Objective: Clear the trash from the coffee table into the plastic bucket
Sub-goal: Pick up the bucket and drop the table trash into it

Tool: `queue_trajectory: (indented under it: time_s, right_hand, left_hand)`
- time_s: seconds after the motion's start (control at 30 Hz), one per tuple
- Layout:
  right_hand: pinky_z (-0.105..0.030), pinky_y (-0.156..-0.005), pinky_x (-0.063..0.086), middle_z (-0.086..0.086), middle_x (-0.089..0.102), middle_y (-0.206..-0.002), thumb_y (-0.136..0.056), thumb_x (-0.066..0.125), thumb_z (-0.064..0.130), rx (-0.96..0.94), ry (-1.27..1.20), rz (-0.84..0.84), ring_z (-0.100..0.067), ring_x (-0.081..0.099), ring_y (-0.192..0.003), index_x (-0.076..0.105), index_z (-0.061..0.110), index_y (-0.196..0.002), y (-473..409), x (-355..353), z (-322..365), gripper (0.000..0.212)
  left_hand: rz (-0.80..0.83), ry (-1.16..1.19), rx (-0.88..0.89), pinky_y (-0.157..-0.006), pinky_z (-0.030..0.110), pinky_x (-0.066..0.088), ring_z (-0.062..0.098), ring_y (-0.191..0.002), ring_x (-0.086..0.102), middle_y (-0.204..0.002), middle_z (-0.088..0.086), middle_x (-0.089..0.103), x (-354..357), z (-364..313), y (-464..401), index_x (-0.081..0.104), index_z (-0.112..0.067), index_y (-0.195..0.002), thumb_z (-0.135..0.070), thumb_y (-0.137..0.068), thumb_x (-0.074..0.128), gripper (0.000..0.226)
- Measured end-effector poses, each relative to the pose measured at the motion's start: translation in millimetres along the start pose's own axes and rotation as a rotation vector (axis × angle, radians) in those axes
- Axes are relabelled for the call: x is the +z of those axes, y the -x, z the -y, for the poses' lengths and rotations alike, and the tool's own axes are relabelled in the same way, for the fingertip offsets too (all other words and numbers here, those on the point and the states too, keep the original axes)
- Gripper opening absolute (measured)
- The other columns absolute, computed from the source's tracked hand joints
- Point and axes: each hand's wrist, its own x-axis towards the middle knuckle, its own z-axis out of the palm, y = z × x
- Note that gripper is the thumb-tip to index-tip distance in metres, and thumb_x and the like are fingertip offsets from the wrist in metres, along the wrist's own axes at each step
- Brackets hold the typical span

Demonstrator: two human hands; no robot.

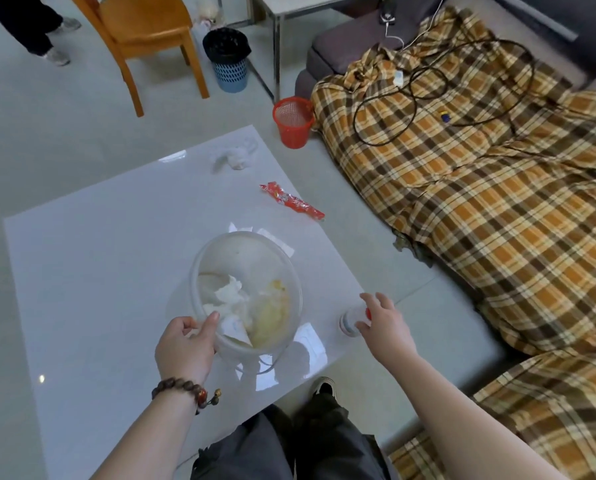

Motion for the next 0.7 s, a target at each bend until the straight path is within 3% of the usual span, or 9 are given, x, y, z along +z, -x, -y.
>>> queue_trajectory:
  time_s: [0.1,0.23,0.37,0.47,0.53,0.63,0.7]
  right_hand:
    - [-0.039,-0.086,0.050,-0.009,0.049,-0.134,-0.096,0.044,0.017,-0.003,-0.020,-0.085,-0.028,0.052,-0.112,0.041,0.017,-0.134,2.4,6.0,-3.5,0.037]
    - [-0.034,-0.075,0.046,-0.008,0.055,-0.126,-0.095,0.049,0.021,-0.003,-0.094,-0.205,-0.027,0.057,-0.100,0.046,0.016,-0.128,7.2,-4.9,1.3,0.033]
    - [-0.028,-0.076,0.040,0.001,0.058,-0.107,-0.092,0.056,0.023,-0.112,-0.305,-0.380,-0.015,0.052,-0.091,0.051,0.020,-0.118,15.2,-34.1,25.9,0.027]
    - [-0.016,-0.072,0.038,0.011,0.055,-0.096,-0.089,0.061,0.024,-0.255,-0.426,-0.463,0.000,0.051,-0.087,0.052,0.025,-0.111,25.1,-50.0,55.0,0.023]
    - [-0.011,-0.073,0.039,0.012,0.056,-0.095,-0.089,0.062,0.024,-0.326,-0.478,-0.406,0.004,0.053,-0.088,0.053,0.026,-0.110,30.3,-49.1,76.6,0.023]
    - [-0.010,-0.076,0.041,0.009,0.058,-0.101,-0.089,0.062,0.025,-0.403,-0.451,-0.239,-0.004,0.054,-0.086,0.054,0.024,-0.115,31.5,-32.6,107.9,0.027]
    - [-0.017,-0.082,0.045,0.006,0.059,-0.109,-0.090,0.060,0.026,-0.438,-0.418,-0.142,-0.006,0.053,-0.089,0.053,0.022,-0.118,28.1,-19.2,125.7,0.029]
  left_hand:
    - [-0.017,0.021,-0.006,-0.084,0.055,0.058,0.033,-0.077,0.070,-0.076,-0.003,0.061,-1.1,2.8,3.4,0.058,-0.013,-0.081,-0.040,-0.082,0.076,0.033]
    - [-0.028,0.027,-0.024,-0.081,0.054,0.059,0.033,-0.070,0.072,-0.073,-0.014,0.054,-5.5,7.5,5.7,0.058,-0.012,-0.081,-0.039,-0.083,0.076,0.033]
    - [-0.042,0.046,-0.028,-0.083,0.055,0.059,0.031,-0.071,0.070,-0.074,-0.012,0.054,-7.5,7.3,4.8,0.059,-0.012,-0.080,-0.035,-0.084,0.077,0.029]
    - [-0.030,0.070,-0.028,-0.085,0.055,0.058,0.023,-0.072,0.066,-0.074,-0.012,0.056,-6.7,6.3,4.5,0.060,-0.011,-0.081,-0.034,-0.084,0.076,0.028]
    - [0.004,0.070,-0.012,-0.086,0.055,0.057,0.019,-0.074,0.064,-0.076,-0.010,0.058,-6.4,6.2,4.6,0.061,-0.008,-0.081,-0.034,-0.084,0.077,0.030]
    - [0.066,0.113,-0.003,-0.084,0.056,0.058,0.026,-0.077,0.069,-0.083,-0.004,0.064,-5.4,3.3,7.3,0.061,-0.004,-0.081,-0.031,-0.084,0.077,0.031]
    - [0.095,0.137,-0.002,-0.083,0.055,0.059,0.027,-0.074,0.071,-0.083,0.000,0.066,-4.0,0.5,10.6,0.061,-0.002,-0.082,-0.028,-0.084,0.077,0.031]
